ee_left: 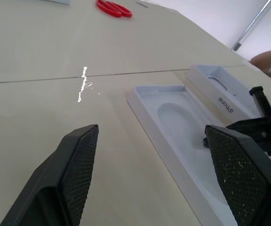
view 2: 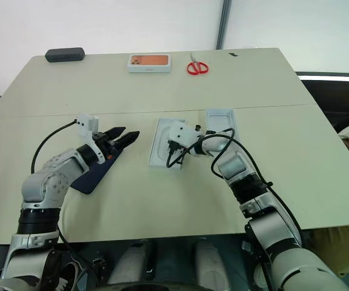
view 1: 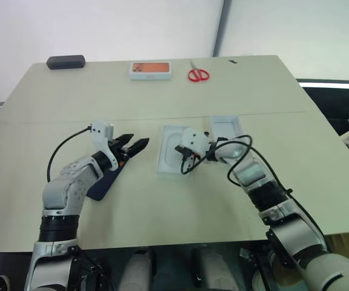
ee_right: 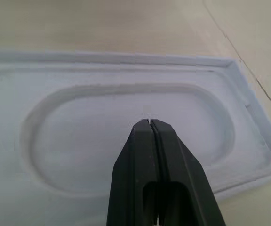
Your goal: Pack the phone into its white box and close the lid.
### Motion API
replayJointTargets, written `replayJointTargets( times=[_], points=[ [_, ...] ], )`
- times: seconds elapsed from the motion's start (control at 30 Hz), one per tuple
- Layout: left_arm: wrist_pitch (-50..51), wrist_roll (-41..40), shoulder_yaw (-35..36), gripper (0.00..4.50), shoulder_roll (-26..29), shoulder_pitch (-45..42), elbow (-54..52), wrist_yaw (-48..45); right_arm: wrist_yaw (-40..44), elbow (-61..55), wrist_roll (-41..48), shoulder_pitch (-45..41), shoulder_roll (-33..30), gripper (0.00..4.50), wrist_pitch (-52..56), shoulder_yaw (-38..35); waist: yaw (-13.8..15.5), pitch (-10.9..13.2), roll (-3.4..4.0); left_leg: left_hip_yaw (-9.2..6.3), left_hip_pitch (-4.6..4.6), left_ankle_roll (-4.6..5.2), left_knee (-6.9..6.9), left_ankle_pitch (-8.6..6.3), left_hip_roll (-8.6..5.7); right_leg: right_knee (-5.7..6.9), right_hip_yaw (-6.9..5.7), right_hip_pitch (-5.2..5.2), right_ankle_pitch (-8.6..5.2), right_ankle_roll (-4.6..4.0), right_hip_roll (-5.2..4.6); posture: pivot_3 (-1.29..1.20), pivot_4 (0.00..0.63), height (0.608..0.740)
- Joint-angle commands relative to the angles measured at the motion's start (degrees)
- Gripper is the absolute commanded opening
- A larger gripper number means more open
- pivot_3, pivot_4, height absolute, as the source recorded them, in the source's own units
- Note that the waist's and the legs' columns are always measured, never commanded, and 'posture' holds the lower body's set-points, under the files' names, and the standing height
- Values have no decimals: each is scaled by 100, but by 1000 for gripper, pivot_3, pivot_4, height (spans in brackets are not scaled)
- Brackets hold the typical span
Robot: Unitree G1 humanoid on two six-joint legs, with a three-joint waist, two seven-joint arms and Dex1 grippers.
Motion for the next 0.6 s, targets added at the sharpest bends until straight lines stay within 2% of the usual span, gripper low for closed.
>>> replayJointTargets(
  times=[0.03,0.13,0.23,0.3,0.4,0.6],
  points=[
    [-71,19,91,3835,153,4,-197,-83,326,-720,775,50,9,882,591,-430,0,0,0,-1,0,0,0,0,0,0,0,0,0,0,0,0,150,740],
    [-77,16,111,3835,271,-31,-144,-171,709,-1316,1081,340,-193,2439,938,-309,5,0,0,0,0,0,0,0,0,0,-1,0,0,0,0,0,150,740],
    [-136,7,115,3835,431,-38,-127,-367,1185,-1909,1149,630,-550,3972,1302,160,14,0,0,0,-1,0,-2,0,-1,-1,-1,0,0,0,-2,0,150,740],
    [-184,-24,129,3835,537,-20,-158,-530,1202,-2077,1164,699,-603,3972,1489,327,8,0,0,1,-1,1,0,0,-1,-1,-2,0,0,0,-3,0,150,740],
    [-369,177,83,3835,817,39,-55,-787,958,-1863,584,740,-671,3972,1023,780,-13,0,0,3,1,0,0,0,1,-1,0,-2,-1,0,2,0,150,740],
    [-525,290,137,3835,928,93,104,-890,447,-1426,412,505,-298,3972,809,751,5,0,-1,2,-2,0,-7,0,1,-1,1,-9,-1,-1,-2,0,150,740]
  ],
)
